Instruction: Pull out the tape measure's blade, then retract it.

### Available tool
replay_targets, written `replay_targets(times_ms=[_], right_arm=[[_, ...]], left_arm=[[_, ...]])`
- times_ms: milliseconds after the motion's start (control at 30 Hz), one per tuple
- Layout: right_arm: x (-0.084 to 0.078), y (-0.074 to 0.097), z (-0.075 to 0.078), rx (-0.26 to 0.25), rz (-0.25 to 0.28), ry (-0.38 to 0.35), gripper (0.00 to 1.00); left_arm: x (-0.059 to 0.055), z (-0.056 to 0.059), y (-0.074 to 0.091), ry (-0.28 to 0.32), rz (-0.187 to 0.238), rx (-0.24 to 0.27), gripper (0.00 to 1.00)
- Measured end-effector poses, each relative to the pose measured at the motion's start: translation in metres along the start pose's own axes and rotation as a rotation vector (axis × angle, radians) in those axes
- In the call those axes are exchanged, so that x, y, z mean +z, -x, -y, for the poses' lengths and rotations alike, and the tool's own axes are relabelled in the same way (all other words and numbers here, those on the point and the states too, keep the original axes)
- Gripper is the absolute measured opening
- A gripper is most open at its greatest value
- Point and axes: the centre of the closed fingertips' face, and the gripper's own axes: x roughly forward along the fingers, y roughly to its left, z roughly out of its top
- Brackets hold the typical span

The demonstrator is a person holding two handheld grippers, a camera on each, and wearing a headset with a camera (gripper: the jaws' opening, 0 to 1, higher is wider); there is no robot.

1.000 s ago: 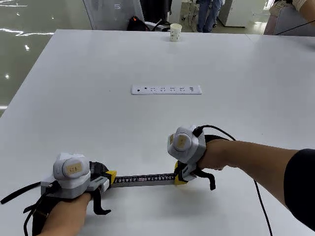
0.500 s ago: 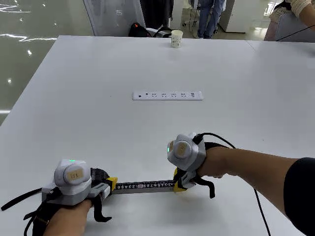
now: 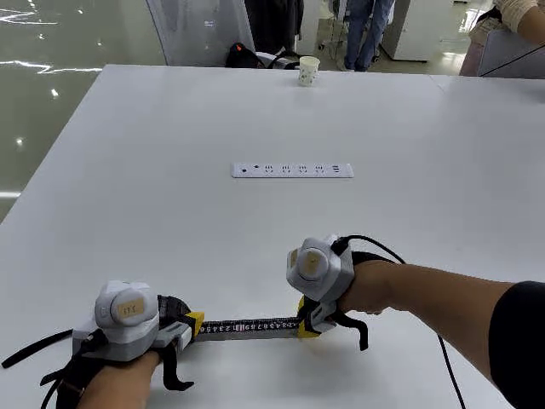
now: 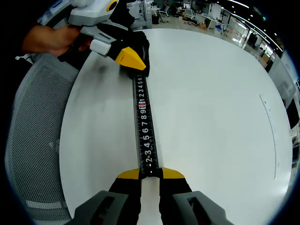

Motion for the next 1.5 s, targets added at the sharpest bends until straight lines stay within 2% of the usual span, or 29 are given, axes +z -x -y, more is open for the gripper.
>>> replay_targets(times_ms=[300, 467, 733, 867, 1300, 1500], right_arm=[[0.004, -0.001, 0.0, -0.007, 0.003, -0.005, 0.11], [0.005, -0.002, 0.0, -0.011, 0.006, 0.037, 0.11], [0.009, -0.002, 0.0, -0.008, 0.039, 0.033, 0.1], [0.011, -0.002, 0.0, -0.006, 0.039, 0.012, 0.1], [0.014, -0.004, 0.0, -0.005, 0.029, 0.025, 0.09], [0.016, -0.005, 0.0, -0.001, 0.03, 0.006, 0.09]], left_arm=[[0.0, 0.0, 0.0, 0.002, -0.001, 0.0, 0.62], [0.0, 0.0, 0.0, 0.003, -0.001, 0.0, 0.62], [0.0, 0.0, -0.001, 0.003, -0.001, 0.0, 0.62], [0.001, -0.001, -0.001, 0.004, -0.003, -0.001, 0.62], [0.0, -0.001, -0.001, 0.0, -0.006, -0.004, 0.62], [0.0, 0.0, -0.001, -0.002, -0.005, -0.005, 0.62]])
